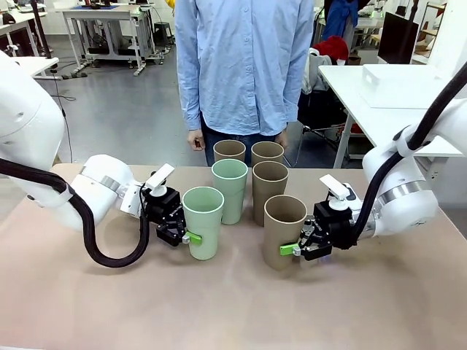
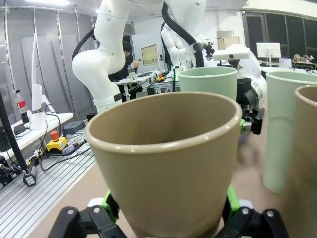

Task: Stack the cups and store them in the basket.
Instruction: Pick up two Reusable plastic cups , one in each hand.

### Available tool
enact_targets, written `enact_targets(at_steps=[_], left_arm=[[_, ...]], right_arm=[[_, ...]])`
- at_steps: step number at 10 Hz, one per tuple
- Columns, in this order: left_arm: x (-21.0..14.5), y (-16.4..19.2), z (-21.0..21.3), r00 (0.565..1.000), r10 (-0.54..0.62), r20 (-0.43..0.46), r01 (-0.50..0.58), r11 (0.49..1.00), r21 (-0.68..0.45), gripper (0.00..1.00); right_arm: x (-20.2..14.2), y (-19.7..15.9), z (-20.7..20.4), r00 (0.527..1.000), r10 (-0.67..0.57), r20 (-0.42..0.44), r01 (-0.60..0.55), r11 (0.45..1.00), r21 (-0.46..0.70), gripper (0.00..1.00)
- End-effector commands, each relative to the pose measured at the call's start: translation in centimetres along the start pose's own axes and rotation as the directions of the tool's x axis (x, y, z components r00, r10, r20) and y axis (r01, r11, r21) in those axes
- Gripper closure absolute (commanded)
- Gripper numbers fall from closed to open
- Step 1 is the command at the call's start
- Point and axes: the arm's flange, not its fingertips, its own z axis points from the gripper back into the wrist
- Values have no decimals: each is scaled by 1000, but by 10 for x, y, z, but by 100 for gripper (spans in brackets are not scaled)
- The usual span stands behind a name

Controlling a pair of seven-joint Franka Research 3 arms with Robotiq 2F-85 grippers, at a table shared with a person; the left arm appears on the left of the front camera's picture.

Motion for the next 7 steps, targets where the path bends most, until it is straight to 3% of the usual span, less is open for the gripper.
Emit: enact_targets(at_steps=[1,2,3,4,5,6,7], left_arm=[[-7,-5,-3,999,-50,17,50,999,8,0],[-6,-6,-3,998,-56,22,56,998,3,0],[-5,-8,-1,998,-67,16,67,998,2,9],[-4,-10,2,998,-68,17,68,998,-1,19],[-3,-13,5,997,-74,16,74,997,-1,28],[-2,-14,7,997,-79,17,79,997,-1,38],[-2,-16,8,997,-82,13,82,997,1,47]], right_arm=[[-2,-6,-8,1000,22,16,-22,1000,-23,0],[-2,-6,-8,1000,21,19,-20,1000,-18,0],[-3,-7,-8,1000,25,19,-24,1000,-18,20],[-3,-7,-9,999,25,23,-25,1000,-13,20],[-3,-8,-9,999,27,22,-27,1000,-10,40],[-4,-8,-9,999,29,23,-29,1000,-8,25],[-4,-9,-9,999,29,24,-28,1000,-7,60]])
